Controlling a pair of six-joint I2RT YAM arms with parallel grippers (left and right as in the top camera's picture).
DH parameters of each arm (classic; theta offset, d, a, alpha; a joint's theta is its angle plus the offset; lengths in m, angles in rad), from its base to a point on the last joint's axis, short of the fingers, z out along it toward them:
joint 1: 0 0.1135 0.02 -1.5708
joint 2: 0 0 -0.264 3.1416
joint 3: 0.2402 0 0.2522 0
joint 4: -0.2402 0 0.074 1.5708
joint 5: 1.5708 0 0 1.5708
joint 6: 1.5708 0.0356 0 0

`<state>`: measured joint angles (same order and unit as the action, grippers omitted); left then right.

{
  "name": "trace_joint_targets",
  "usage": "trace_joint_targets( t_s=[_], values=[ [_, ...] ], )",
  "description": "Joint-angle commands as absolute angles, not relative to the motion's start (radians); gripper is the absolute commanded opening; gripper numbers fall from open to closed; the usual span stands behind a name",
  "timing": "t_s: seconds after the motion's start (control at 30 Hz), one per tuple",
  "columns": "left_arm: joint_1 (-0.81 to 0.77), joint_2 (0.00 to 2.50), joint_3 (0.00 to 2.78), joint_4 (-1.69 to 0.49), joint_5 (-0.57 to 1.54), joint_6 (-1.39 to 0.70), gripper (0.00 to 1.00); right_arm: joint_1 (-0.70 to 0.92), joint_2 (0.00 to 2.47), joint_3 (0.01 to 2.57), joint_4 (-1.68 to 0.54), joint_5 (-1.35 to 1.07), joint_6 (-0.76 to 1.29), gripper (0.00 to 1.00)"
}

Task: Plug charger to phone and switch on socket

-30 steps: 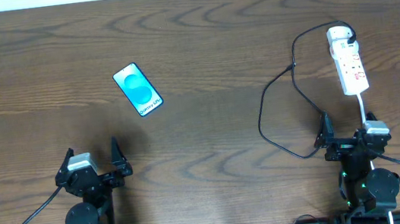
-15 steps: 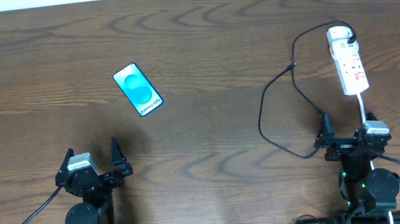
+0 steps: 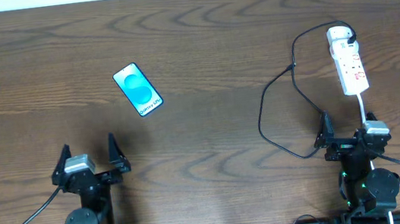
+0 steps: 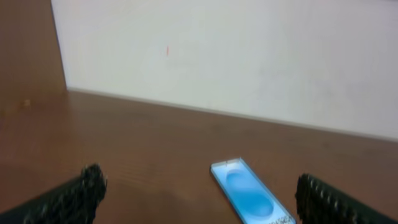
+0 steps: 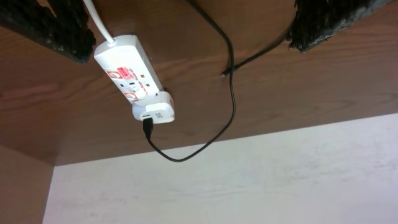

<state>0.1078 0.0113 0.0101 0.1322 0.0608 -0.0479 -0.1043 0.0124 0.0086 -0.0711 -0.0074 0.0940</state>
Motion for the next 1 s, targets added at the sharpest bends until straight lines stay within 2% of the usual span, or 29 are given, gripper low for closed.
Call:
trace_joint_targets(
  t_s=[0.0,0.17,0.43,0.67,0.97],
  values=[
    [0.112,0.004,0.004,0.219,0.051,-0.038,1.0,-0.096,0.007,0.005,-0.075,-0.01,0.081,0.99],
    [0.112,0.004,0.004,0.349,0.051,-0.038,1.0,-0.096,0.007,0.005,-0.075,-0.009,0.081,0.99],
    [0.112,0.004,0.004,0.393,0.052,-0.038,1.0,-0.096,0.007,0.005,-0.075,-0.009,0.081,0.99],
    [0.112,0.004,0.007,0.691,0.094,-0.033,1.0,-0.096,0.007,0.005,-0.075,-0.009,0.081,0.99],
    [0.112,0.117,0.144,0.706,0.094,0.004,1.0,-0.096,0.007,0.005,-0.075,-0.01,0.081,0.99]
  ],
)
